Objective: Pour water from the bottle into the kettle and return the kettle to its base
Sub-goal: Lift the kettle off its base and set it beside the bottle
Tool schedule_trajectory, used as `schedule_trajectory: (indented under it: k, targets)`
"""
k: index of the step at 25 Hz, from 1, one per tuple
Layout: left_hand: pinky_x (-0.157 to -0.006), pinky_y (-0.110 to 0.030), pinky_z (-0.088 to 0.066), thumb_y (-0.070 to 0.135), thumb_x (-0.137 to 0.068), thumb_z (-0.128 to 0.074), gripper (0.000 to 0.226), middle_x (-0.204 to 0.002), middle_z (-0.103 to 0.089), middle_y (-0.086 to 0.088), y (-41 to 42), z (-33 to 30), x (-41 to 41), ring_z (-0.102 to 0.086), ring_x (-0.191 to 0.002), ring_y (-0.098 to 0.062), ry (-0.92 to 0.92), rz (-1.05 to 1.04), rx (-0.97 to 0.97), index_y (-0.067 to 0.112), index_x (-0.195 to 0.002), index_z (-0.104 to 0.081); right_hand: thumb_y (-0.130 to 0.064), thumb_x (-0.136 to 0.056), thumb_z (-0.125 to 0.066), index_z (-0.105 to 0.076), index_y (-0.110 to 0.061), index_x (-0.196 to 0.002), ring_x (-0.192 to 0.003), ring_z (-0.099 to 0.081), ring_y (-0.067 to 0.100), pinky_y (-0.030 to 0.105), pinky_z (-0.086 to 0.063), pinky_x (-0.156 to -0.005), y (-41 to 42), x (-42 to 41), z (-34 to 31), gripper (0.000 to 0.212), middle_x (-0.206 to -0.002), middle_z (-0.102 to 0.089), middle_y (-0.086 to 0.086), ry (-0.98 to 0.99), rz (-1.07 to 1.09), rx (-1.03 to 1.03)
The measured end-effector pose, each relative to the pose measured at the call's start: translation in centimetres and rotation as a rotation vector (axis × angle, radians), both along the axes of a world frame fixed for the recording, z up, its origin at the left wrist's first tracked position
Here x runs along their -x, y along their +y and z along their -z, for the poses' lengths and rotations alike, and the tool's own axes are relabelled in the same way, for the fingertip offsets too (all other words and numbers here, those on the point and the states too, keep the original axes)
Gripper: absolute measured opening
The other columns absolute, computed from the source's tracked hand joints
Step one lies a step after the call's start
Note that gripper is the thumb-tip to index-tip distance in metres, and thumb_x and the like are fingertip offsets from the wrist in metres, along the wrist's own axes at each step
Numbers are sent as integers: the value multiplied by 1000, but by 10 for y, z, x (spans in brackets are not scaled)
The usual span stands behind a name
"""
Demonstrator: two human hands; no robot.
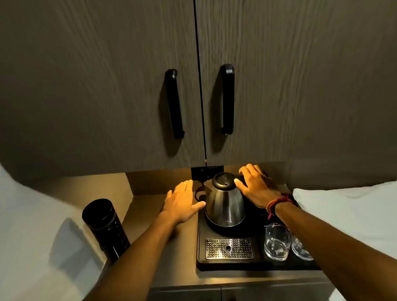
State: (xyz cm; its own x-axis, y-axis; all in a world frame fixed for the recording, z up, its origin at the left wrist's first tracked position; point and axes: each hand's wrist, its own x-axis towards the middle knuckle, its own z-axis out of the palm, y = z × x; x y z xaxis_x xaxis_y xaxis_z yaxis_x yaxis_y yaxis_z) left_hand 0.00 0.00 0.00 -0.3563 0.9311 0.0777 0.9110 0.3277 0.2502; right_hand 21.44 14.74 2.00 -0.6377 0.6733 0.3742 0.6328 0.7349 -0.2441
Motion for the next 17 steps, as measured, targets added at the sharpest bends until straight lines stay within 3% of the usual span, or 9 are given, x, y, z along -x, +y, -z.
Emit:
schedule_trajectory:
  k: [2,4,7,10,13,17]
  targets:
    - [-123,-55,-10,65,-89,-52,98,-168,-8,-6,22,6,2,-7,-155,-23,-38,0,64,15,-159,-5,-49,-92,-46,-61,-14,-114,-109,-58,28,39,-45,-93,20,11,2,44,-117,-64,7,32,34,106]
    - [-123,-57,-7,66,-87,-54,102,-168,-5,-6,39,10,0,-4,-155,-23,-64,18,95,14,-159,-3,-54,-92,-42,-62,-15,-112,-108,-61,28,40,-45,-94,33,21,2,48,-115,-67,8,-108,-14,187]
    - [-118,-55,-30,61,-83,-64,97,-160,-32,-11,52,14,-4,-30,-148,-29,-119,41,80,12,-155,-22,-57,-90,-45,-50,-20,-133,-119,-57,28,44,-46,-100,46,24,6,57,-132,-59,7,-214,-167,352]
    - [-102,-46,-48,42,-81,-77,72,-137,-58,-13,59,14,-2,-56,-124,-29,-321,40,4,11,-138,-46,-49,-88,-58,-47,-20,-137,-123,-54,27,43,-44,-104,58,16,5,58,-138,-56,7,-258,-211,470]
    - [-89,-34,-52,19,-77,-84,56,-119,-67,-16,63,14,-7,-64,-106,-27,-524,-8,-127,2,-123,-57,-33,-89,-63,-53,-13,-130,-119,-56,27,44,-44,-104,65,17,6,46,-131,-60,11,-279,-219,505]
    - [-82,-38,-55,8,-74,-85,44,-99,-73,-17,58,15,-9,-64,-85,-18,-643,-122,-266,0,-112,-64,-32,-93,-57,-59,-8,-112,-103,-62,30,42,-50,-93,58,29,2,31,-111,-66,14,-280,-164,512]
